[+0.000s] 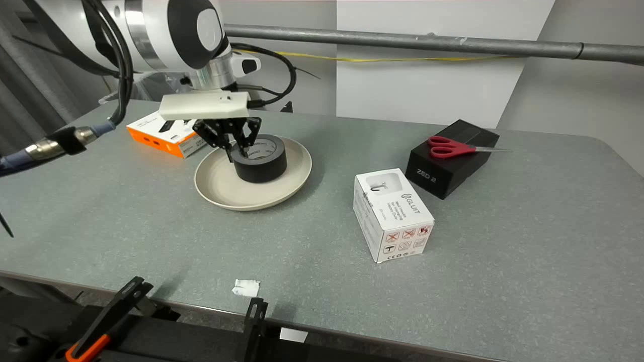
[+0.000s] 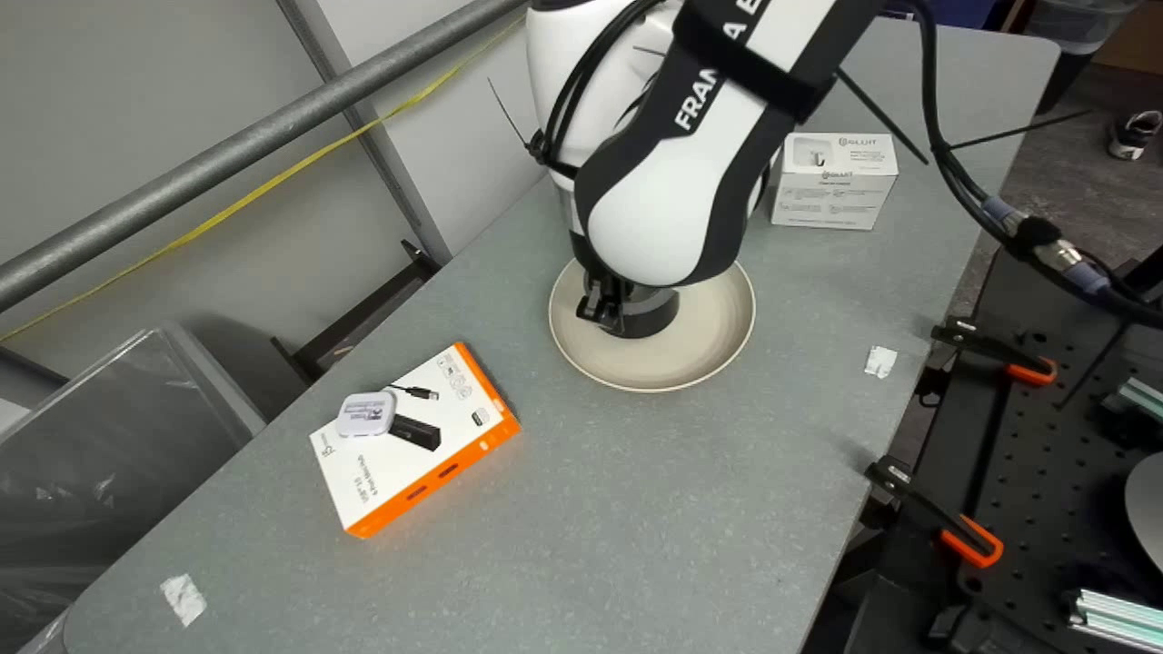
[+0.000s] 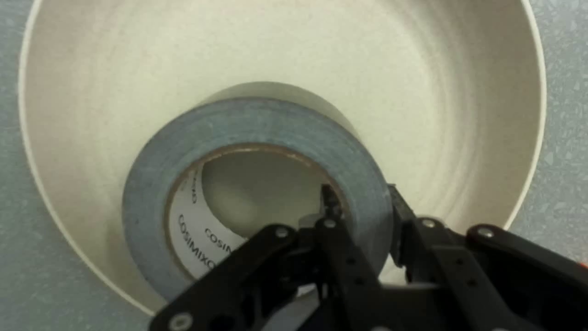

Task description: Pick up the black tape from the table and put it on the plate.

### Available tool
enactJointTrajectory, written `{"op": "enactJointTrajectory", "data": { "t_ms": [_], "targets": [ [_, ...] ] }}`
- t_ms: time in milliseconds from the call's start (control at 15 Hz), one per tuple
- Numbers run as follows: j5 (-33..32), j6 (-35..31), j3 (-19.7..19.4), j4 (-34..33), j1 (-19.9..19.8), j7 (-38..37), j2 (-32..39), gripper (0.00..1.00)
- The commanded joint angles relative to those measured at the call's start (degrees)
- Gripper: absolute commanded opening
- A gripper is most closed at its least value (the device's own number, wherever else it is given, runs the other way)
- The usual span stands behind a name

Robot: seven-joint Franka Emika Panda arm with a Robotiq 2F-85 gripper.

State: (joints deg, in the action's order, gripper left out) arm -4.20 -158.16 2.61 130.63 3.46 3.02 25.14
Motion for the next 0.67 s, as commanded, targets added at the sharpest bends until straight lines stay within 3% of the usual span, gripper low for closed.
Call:
{"op": "enactJointTrajectory", "data": {
  "t_ms": [0, 67, 133, 267, 600],
  "targets": [
    [-1.6, -4.3, -1.0, 0.2, 1.8, -1.2, 2.1, 0.06],
    [-1.5, -5.2, -1.2, 0.3, 2.0, -1.2, 1.9, 0.06],
    [-1.7, -5.2, -1.4, 0.6, 2.2, -1.3, 1.6, 0.51],
    [-2.1, -4.9, -1.8, 1.2, 2.8, -1.5, 0.9, 0.58],
    [-2.5, -4.2, -1.8, 2.1, 3.3, -1.3, -0.7, 0.96]
  ]
}}
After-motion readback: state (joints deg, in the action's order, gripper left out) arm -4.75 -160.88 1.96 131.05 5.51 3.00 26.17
